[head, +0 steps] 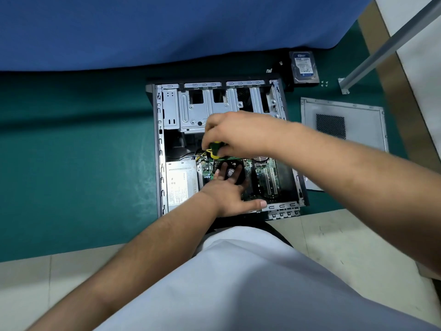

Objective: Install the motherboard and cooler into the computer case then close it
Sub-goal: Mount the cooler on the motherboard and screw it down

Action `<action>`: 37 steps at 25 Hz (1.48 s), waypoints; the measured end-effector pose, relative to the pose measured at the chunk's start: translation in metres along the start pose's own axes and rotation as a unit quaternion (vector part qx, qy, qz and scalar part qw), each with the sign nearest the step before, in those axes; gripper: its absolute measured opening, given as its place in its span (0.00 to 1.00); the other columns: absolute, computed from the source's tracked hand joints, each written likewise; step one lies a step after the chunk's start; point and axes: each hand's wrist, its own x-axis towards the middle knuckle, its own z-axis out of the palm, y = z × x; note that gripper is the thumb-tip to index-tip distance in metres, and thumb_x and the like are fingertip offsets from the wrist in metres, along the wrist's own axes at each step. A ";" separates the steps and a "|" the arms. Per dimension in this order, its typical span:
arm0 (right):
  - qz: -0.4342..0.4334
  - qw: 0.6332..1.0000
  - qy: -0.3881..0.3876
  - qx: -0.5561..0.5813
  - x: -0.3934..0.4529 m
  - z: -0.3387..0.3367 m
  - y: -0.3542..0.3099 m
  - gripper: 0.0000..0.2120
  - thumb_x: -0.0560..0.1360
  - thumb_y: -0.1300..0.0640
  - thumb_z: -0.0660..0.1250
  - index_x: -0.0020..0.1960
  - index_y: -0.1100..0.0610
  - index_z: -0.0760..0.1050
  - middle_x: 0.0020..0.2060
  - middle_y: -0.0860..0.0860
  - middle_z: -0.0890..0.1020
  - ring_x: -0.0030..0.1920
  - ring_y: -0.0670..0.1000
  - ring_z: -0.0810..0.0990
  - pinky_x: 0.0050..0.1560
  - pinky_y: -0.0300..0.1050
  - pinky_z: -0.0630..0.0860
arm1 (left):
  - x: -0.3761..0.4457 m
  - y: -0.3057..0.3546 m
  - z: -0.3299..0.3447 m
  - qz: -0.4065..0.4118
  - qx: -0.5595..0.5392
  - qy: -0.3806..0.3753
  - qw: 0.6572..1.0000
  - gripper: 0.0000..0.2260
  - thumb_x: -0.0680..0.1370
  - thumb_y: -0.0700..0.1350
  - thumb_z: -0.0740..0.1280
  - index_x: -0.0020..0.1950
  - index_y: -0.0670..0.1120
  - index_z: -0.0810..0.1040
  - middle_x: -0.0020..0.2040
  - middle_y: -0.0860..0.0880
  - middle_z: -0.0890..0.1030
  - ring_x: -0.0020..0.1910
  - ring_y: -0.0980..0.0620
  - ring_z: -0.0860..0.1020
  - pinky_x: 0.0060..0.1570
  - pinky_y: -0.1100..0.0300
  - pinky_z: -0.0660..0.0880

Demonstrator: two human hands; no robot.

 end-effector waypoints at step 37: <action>0.178 0.979 0.080 -0.060 -0.002 0.023 -0.010 0.25 0.83 0.35 0.51 0.57 0.54 0.75 0.38 0.52 0.74 0.40 0.57 0.77 0.33 0.47 0.67 | 0.002 -0.004 0.001 0.004 -0.016 -0.007 1.000 0.48 0.68 0.83 0.43 0.83 0.61 0.49 0.83 0.51 0.35 0.80 0.38 0.31 0.78 0.40 0.39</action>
